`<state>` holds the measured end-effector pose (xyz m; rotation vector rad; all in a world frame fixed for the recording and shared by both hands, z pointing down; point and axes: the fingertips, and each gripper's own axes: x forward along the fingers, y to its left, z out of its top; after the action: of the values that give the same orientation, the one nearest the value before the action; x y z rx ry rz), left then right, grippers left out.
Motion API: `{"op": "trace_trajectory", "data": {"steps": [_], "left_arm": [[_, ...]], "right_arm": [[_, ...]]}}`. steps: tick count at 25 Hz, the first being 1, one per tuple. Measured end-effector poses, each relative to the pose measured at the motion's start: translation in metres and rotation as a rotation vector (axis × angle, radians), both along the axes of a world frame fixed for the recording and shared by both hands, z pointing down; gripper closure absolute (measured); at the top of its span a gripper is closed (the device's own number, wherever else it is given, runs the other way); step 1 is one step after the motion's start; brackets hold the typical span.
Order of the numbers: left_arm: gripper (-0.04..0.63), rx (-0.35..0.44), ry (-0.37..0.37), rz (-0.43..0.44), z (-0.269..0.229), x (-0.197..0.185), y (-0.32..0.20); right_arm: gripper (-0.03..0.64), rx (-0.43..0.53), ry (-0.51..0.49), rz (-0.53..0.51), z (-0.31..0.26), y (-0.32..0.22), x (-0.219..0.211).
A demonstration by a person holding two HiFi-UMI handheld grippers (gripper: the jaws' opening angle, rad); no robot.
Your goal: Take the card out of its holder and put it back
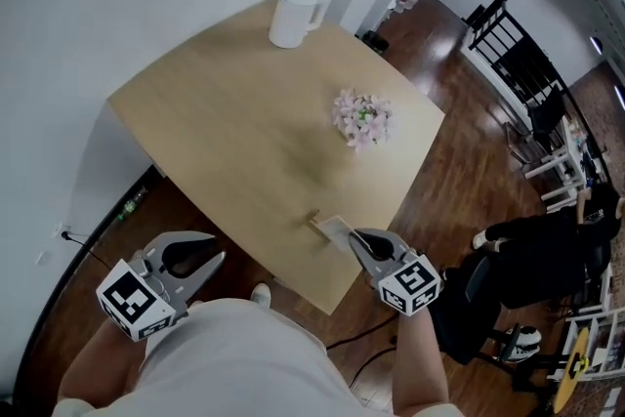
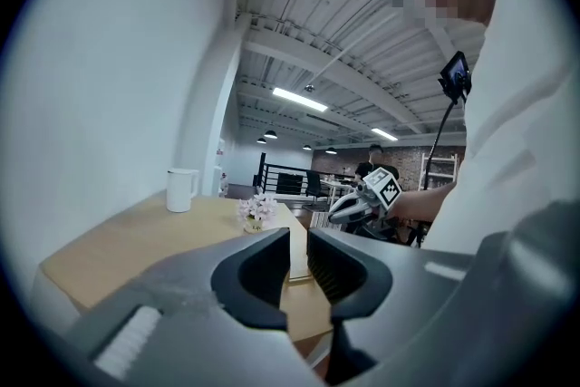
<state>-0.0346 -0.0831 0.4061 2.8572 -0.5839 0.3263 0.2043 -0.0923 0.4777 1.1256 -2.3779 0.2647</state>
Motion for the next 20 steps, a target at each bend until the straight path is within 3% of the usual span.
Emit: {"op": "trace_trajectory", "data": {"steps": [9,20], "left_arm": [[0.529,-0.008,-0.029,-0.09,0.001,0.021,-0.005],[0.529,-0.022,-0.063,-0.148,-0.002,0.027,-0.004]], "right_arm": [[0.595,-0.071,-0.018,-0.046,0.051,-0.044,0.032],[0.597,-0.095,-0.051,-0.073,0.068,-0.058,0.038]]}}
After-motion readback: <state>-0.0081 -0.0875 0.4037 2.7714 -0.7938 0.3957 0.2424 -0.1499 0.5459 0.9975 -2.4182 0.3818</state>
